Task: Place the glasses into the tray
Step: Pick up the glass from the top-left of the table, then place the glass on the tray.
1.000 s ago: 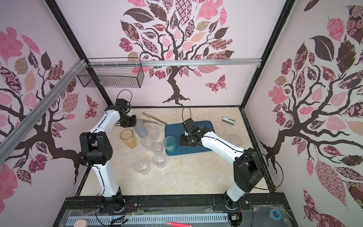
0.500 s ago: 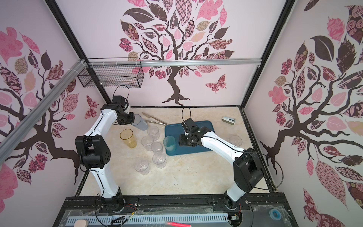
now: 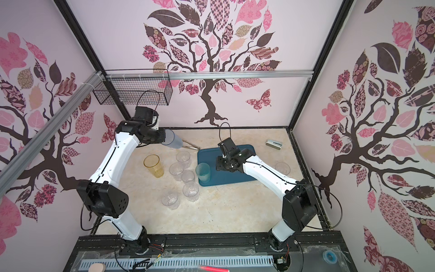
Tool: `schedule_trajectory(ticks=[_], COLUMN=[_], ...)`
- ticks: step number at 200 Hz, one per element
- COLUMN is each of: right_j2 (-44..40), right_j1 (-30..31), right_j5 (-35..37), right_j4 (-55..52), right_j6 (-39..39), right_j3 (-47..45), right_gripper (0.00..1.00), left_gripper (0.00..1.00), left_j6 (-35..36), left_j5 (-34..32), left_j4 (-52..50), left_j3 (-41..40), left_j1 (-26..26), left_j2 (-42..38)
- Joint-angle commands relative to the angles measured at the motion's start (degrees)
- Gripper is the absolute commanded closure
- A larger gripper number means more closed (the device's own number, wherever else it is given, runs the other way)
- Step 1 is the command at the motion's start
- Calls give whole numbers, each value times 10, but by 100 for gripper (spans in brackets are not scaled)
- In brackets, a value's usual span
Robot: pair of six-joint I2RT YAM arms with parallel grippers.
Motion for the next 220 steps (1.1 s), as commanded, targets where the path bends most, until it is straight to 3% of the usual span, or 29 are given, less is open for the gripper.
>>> schedule_trajectory(ticks=[1,34,72,179,220], right_j2=[-33,-62,-77,-63,-60], right_j1=[-11,-23,-26,-26,-26], right_j5=[31,45,53,33,33], right_j4=[-13,-19,-23,-9,-6], right_j6=[7,12,18,25,25], right_j3=[7,-9,-24,-34,-39], right_gripper=[43,43,43,43,43], left_gripper=[100,100,100,100,100], left_j6=[-5,6,19,19,26], left_j5=[4,7,19,10,-6], left_j4=[-7,-41,-71,-63,-88], left_j3=[66,157,195,229,279], left_j1=[-54,-95,-111,-114,-124], left_j2=[20,124,205,297,337])
